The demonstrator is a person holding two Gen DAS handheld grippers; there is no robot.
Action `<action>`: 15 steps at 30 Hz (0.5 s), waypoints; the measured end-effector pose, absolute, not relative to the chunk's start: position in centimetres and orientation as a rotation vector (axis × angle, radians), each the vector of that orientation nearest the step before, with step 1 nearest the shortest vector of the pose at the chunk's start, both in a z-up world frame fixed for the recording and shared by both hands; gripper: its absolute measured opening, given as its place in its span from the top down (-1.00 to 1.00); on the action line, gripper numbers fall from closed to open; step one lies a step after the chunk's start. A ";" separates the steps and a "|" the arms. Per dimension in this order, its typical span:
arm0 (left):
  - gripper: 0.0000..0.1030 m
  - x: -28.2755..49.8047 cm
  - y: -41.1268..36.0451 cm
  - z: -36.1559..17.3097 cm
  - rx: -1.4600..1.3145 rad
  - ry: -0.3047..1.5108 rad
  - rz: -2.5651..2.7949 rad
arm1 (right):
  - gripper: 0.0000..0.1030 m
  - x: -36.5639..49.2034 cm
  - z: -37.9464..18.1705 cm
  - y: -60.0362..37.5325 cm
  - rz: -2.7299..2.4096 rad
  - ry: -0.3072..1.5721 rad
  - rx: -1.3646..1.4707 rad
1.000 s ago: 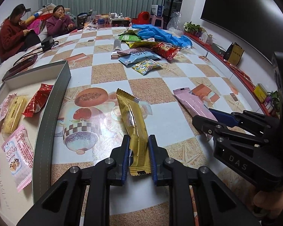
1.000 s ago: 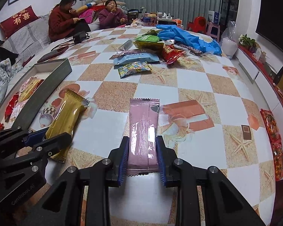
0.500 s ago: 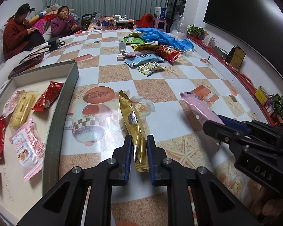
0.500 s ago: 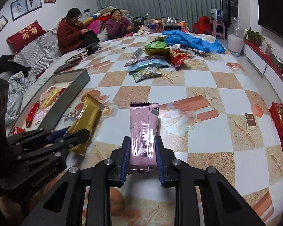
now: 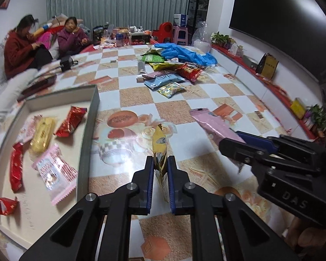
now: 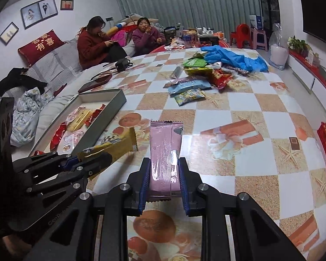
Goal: Organize snacks
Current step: 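Carry the gold bar and pink bar over the box lid with both grippers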
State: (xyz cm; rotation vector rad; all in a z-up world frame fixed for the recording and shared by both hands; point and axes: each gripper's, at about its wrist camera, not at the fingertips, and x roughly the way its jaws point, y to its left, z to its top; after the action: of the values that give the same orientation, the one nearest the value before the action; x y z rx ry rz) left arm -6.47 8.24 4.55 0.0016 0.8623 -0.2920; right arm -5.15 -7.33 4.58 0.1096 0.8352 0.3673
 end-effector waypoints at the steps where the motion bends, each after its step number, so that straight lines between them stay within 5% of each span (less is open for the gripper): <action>1: 0.76 -6.6 8.6 4.6 -0.017 0.863 -0.301 | 0.48 -5.1 4.5 -7.3 0.367 0.839 0.114; 15: 0.76 -7.2 11.2 6.8 -0.129 0.818 -0.314 | 0.48 -5.4 5.6 -7.0 0.377 0.817 0.140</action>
State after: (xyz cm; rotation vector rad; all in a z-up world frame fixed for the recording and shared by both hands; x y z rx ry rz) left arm -7.18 11.16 6.77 -0.1288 0.8181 -0.3144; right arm -5.42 -6.95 5.65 0.1398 0.8170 0.3766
